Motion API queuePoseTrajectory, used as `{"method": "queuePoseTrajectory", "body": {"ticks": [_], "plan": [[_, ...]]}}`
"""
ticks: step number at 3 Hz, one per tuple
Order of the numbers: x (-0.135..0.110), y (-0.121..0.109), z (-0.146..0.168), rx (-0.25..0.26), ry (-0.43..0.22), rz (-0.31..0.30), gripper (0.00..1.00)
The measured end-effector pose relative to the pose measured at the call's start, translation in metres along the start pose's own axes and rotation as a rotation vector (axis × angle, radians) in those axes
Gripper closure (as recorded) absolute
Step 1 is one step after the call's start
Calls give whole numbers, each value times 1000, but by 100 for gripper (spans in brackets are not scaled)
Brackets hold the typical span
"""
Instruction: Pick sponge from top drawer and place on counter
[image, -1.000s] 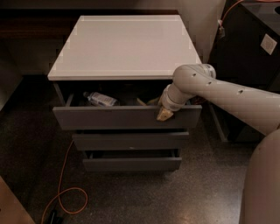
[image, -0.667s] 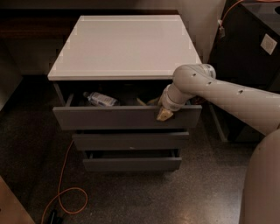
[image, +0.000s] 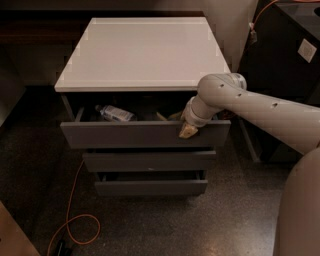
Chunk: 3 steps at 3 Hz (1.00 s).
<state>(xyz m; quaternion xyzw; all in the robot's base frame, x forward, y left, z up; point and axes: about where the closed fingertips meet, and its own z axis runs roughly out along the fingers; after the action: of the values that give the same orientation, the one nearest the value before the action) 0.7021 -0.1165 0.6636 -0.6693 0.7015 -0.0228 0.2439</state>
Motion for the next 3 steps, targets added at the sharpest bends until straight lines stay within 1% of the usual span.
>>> {"method": "queuePoseTrajectory", "body": {"ticks": [1, 2, 3], "plan": [[0, 0, 0, 0, 0, 0, 96], [0, 0, 0, 0, 0, 0, 100], [0, 0, 0, 0, 0, 0, 100]]}}
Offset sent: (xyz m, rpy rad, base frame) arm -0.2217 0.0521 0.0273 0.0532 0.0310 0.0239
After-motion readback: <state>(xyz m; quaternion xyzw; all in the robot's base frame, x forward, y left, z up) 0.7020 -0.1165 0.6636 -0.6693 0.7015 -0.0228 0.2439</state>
